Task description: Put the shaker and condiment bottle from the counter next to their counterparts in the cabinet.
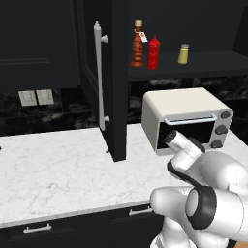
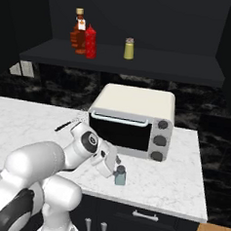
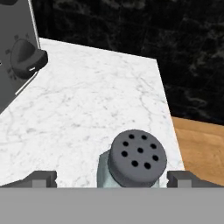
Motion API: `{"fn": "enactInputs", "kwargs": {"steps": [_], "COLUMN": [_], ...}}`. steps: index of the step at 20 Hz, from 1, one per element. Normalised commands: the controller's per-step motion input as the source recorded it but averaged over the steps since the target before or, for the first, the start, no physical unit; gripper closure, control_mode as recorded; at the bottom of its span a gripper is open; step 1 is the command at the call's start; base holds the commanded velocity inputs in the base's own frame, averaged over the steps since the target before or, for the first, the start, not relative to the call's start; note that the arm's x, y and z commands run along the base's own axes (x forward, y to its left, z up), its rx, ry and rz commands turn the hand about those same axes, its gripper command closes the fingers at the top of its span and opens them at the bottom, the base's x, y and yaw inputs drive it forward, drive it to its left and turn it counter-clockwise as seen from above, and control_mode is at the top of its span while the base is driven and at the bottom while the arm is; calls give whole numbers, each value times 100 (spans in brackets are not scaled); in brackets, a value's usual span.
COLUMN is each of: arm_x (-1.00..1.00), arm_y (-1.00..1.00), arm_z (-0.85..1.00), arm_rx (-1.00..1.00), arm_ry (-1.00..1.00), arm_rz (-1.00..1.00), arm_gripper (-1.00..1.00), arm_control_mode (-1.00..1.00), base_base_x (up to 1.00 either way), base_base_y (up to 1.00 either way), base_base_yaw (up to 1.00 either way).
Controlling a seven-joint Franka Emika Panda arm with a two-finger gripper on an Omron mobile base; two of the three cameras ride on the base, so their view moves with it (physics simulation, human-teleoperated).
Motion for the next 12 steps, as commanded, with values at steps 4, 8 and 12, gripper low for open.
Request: {"fn": "enactInputs", "kwargs": {"steps": [4, 8, 12], "arm_x": [0, 4, 4], "arm_y": [-3, -26, -32], "arm_z": [-13, -23, -19], "arm_rx": [0, 0, 0], "arm_ry": [-6, -14, -14], "arm_rz": [2, 7, 9], "arm_gripper": [-100, -100, -100], "arm_control_mode": [-100, -100, -100], "base_base_x": [0, 0, 0], "base_base_y": [0, 0, 0], "base_base_yaw": [0, 0, 0]}}
